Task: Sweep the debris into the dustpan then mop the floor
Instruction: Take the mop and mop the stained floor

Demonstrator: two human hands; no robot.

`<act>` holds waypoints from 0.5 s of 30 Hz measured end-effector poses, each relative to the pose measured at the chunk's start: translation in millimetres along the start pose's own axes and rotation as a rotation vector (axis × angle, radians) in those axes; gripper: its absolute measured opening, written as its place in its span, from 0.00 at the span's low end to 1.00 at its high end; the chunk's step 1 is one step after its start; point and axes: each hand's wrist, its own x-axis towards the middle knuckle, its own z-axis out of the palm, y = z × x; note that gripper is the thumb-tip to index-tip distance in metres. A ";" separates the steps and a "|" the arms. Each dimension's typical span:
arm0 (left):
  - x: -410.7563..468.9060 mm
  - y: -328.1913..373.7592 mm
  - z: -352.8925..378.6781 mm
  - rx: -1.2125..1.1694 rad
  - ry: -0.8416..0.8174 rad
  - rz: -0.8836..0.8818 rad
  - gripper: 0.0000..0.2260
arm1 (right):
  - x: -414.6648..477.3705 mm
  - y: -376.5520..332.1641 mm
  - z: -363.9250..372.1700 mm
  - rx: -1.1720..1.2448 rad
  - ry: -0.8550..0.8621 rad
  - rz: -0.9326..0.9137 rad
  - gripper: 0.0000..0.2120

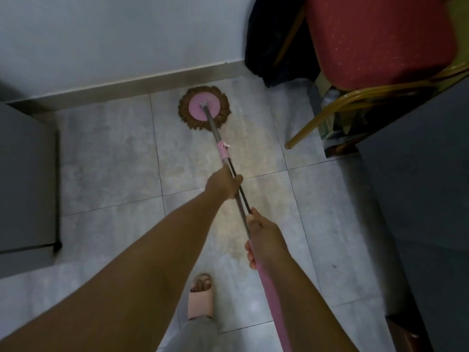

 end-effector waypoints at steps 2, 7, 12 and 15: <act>-22.2 4.1 20.2 -0.007 -0.046 0.023 0.23 | -16.8 19.7 -14.6 0.086 0.023 0.109 0.16; -99.2 10.5 75.3 0.006 -0.123 0.038 0.24 | -74.0 78.8 -60.0 0.137 0.005 0.181 0.20; -209.3 -8.0 136.8 -0.069 -0.161 -0.016 0.25 | -145.3 161.8 -97.3 -0.079 0.062 -0.002 0.19; -284.8 -23.9 170.1 -0.163 -0.163 -0.084 0.25 | -185.1 215.5 -123.1 -0.268 0.046 -0.077 0.20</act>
